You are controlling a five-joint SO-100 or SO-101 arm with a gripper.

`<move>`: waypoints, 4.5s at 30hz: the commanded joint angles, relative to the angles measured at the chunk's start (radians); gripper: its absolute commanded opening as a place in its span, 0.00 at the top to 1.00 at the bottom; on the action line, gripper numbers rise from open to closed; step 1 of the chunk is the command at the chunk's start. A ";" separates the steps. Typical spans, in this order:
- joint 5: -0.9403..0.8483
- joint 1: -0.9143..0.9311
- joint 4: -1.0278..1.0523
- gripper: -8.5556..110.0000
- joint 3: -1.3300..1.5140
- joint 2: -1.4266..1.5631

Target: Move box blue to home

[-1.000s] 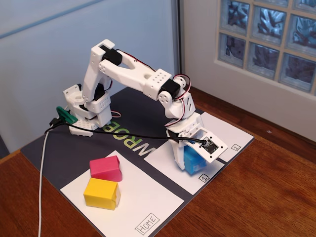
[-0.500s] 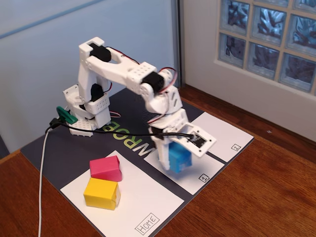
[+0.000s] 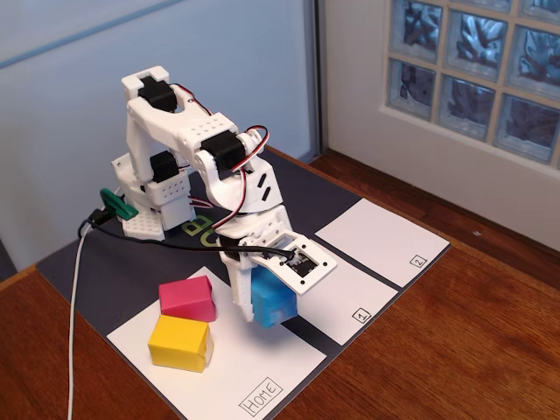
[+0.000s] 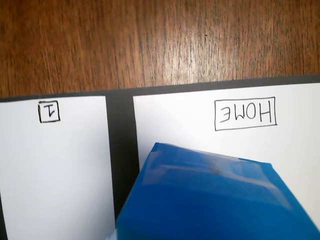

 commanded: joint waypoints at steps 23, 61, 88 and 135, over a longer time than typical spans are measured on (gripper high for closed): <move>0.138 0.040 -0.023 0.93 0.011 -0.149; 0.192 0.081 -0.155 0.93 0.026 -0.291; 0.067 0.094 -0.155 0.65 0.080 -0.229; 0.038 0.106 -0.052 0.71 0.107 0.275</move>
